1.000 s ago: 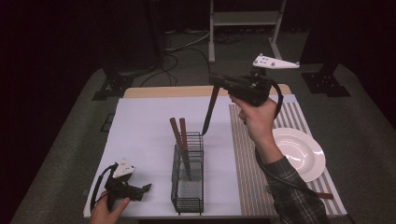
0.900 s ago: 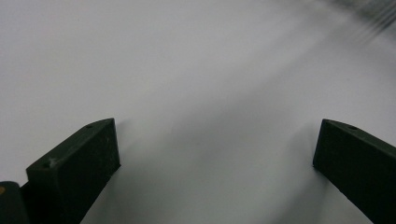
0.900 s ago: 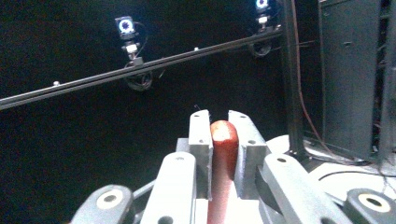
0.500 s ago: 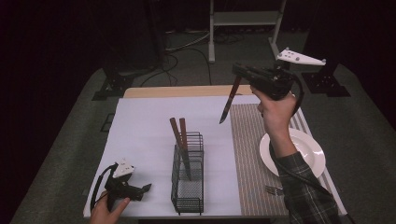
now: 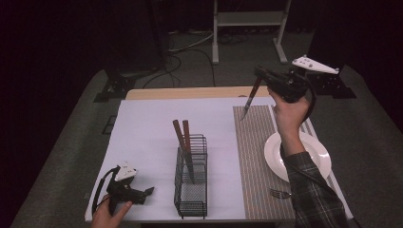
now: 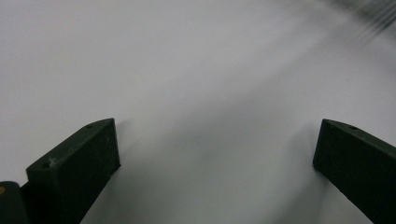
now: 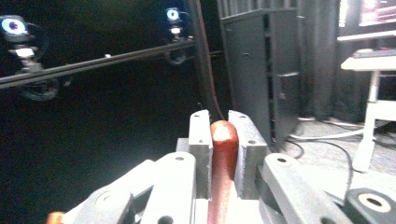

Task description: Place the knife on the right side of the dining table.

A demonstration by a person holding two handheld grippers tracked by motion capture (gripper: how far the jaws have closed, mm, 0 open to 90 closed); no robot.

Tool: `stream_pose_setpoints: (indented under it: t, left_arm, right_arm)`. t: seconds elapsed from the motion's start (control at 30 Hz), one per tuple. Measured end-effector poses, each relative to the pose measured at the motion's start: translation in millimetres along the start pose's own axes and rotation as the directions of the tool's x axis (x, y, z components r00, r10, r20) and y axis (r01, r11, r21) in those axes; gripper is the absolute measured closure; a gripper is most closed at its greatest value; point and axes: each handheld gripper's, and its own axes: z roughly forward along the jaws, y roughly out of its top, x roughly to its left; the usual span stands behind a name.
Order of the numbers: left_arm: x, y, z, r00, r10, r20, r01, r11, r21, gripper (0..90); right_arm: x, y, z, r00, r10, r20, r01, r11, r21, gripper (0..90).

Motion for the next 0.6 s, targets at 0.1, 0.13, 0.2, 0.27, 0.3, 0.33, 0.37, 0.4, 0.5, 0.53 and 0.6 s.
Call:
stream_pose_setpoints:
  t: [0.1, 0.13, 0.2, 0.27, 0.3, 0.33, 0.37, 0.4, 0.5, 0.53, 0.6]
  left_arm:
    - [0.0, 0.0, 0.0, 1.0, 0.0, 0.0, 0.0, 1.0, 0.0, 0.0]
    - [0.0, 0.0, 0.0, 1.0, 0.0, 0.0, 0.0, 1.0, 0.0, 0.0]
    - [0.1, 0.0, -0.1, 1.0, 0.002, 0.0, -0.002, 1.0, 0.002, 0.0]
    - [0.0, 0.0, -0.1, 1.0, 0.001, 0.001, -0.001, 1.0, 0.002, 0.0]
    - [0.0, 0.0, -0.1, 1.0, 0.001, 0.001, -0.001, 1.0, 0.002, 0.0]
    - [0.0, 0.0, -0.1, 1.0, 0.0, 0.001, 0.0, 1.0, 0.002, 0.0]
    - [0.0, -0.1, -0.1, 1.0, 0.0, 0.001, 0.0, 1.0, 0.002, 0.0]
    - [0.0, 0.0, -0.1, 1.0, 0.0, 0.001, 0.0, 1.0, 0.002, 0.0]
    - [0.1, 0.0, -0.1, 1.0, 0.002, 0.0, -0.002, 1.0, 0.002, 0.0]
    - [0.1, 0.0, -0.1, 1.0, 0.002, 0.0, -0.002, 1.0, 0.002, 0.0]
    - [0.0, -0.1, -0.1, 1.0, 0.0, 0.001, 0.0, 1.0, 0.002, 0.0]
  right_arm:
    - [-11.3, -8.2, 0.7, 0.9992, 0.011, 0.038, -0.011, 1.0, 0.0, 79.6]
    - [-15.1, -11.1, 0.9, 0.9986, 0.014, 0.05, -0.014, 1.0, 0.0, 79.5]
    - [-22.4, -16.8, 1.5, 0.9972, 0.021, 0.072, -0.021, 1.0, -0.001, 79.6]
    - [-31.6, -23.4, 1.9, 0.9947, 0.032, 0.098, -0.032, 0.999, -0.001, 79.6]
    - [-35.8, -26.3, 2.3, 0.9935, 0.033, 0.109, -0.033, 0.999, 0.001, 79.5]
    - [-38.5, -28.4, 2.5, 0.9924, 0.037, 0.118, -0.037, 0.999, 0.003, 79.6]
    - [-42.2, -31.3, 2.9, 0.9904, 0.032, 0.135, -0.033, 0.999, 0.006, 79.6]
    - [-45.7, -34.0, 3.1, 0.9883, 0.031, 0.149, -0.033, 0.999, 0.01, 79.6]
    - [-56.0, -42.2, 3.7, 0.9796, 0.021, 0.2, -0.027, 0.999, 0.028, 79.6]
    - [-59.7, -45.0, 3.9, 0.9767, 0.024, 0.213, -0.032, 0.999, 0.031, 79.6]
    - [-67.0, -51.0, 3.9, 0.9702, 0.035, 0.24, -0.046, 0.998, 0.038, 79.6]
